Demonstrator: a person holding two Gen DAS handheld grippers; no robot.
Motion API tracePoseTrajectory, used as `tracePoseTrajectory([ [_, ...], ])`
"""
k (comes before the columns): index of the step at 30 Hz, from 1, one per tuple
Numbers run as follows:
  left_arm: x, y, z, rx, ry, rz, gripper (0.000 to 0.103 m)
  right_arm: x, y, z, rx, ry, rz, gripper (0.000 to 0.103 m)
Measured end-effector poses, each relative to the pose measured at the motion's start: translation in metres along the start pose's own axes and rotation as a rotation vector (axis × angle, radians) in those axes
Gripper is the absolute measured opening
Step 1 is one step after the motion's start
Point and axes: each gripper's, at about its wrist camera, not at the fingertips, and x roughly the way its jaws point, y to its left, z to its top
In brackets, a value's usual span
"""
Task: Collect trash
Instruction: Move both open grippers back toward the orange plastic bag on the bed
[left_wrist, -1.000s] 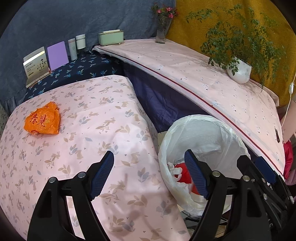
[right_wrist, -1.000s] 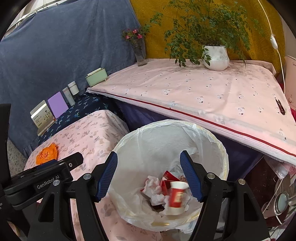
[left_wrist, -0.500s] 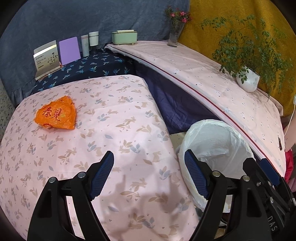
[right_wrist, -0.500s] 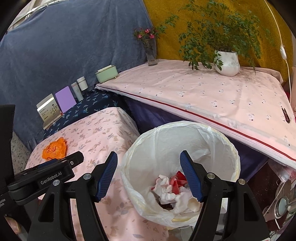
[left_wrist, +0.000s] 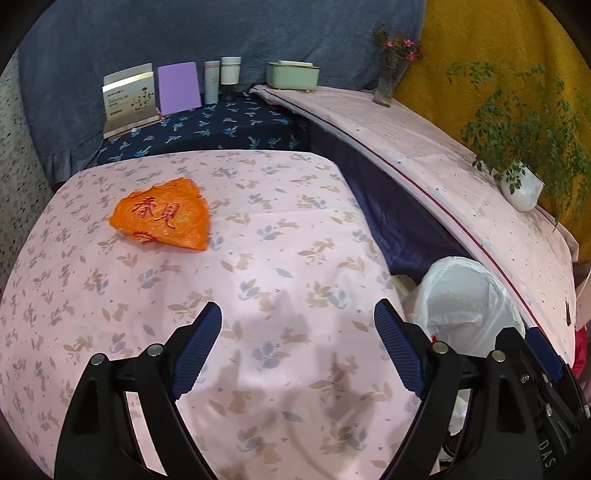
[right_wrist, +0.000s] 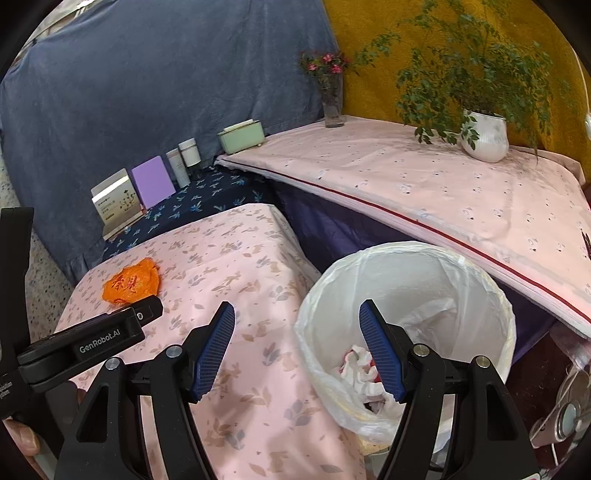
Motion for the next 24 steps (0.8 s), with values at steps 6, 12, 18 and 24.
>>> tracePoseTrajectory([
  [6, 0.002, 0.029, 0.001, -0.040, 0.002, 0.022, 0.081, 0.006, 0.024, -0.003, -0.031, 0.013, 0.019, 0.068],
  [12, 0.008, 0.066, 0.002, -0.118, 0.013, 0.055, 0.084, 0.017, 0.047, -0.006, -0.061, 0.032, 0.036, 0.068],
  [18, 0.022, 0.106, 0.006, -0.203, 0.041, 0.085, 0.085, 0.038, 0.071, -0.011, -0.077, 0.066, 0.050, 0.068],
  [24, 0.042, 0.145, 0.019, -0.282, 0.065, 0.086, 0.085, 0.064, 0.091, -0.010, -0.083, 0.092, 0.068, 0.068],
])
